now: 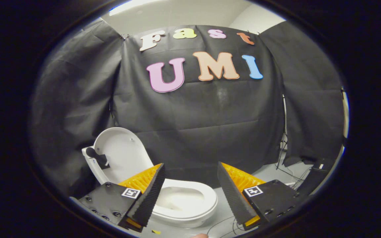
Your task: Open the toilet lid.
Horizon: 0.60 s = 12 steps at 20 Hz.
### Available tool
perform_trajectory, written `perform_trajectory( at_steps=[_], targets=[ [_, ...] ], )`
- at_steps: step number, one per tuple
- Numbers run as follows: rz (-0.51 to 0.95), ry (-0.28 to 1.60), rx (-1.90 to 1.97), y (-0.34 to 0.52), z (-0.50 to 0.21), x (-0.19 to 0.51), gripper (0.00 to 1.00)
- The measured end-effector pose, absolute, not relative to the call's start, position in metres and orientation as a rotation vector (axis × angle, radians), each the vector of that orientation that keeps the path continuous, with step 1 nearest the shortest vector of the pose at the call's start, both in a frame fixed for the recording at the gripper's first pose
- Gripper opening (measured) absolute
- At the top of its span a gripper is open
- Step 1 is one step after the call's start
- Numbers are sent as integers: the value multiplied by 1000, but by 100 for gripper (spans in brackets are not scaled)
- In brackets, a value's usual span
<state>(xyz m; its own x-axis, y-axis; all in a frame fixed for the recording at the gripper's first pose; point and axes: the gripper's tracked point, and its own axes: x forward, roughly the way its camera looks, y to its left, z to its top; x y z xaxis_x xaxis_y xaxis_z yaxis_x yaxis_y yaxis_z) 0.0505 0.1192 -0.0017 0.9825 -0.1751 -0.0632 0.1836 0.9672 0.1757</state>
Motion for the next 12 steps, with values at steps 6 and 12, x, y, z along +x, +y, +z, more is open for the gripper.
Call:
perform_trajectory(
  at_steps=[6,12],
  targets=[
    [-143,137,134,118,-27,50,99],
    [-121,168,114,115,-35,51,99]
  ],
)
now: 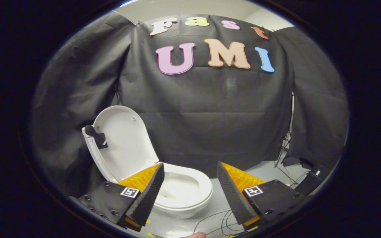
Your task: Open the toilet lid.
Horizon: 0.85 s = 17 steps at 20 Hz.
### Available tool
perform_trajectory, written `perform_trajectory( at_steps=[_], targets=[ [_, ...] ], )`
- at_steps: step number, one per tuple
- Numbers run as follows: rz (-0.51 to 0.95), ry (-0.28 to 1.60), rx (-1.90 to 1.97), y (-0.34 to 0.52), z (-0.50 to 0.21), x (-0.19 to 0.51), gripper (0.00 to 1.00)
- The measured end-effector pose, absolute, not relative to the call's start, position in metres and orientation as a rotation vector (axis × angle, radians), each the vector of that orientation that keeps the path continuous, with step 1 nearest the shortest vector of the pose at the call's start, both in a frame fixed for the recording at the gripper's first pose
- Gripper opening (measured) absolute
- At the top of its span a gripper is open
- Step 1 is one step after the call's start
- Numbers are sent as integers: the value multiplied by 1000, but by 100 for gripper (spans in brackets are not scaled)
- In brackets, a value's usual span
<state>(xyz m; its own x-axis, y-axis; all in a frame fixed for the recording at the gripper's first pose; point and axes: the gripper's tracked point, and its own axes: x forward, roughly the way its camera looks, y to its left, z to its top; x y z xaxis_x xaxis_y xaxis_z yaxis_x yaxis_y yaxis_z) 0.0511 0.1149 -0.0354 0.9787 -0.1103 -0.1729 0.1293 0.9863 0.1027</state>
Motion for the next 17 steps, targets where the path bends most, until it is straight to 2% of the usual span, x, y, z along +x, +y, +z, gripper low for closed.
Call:
perform_trajectory(
  at_steps=[17],
  targets=[
    [-167,60,85,81,2,42,99]
  ],
)
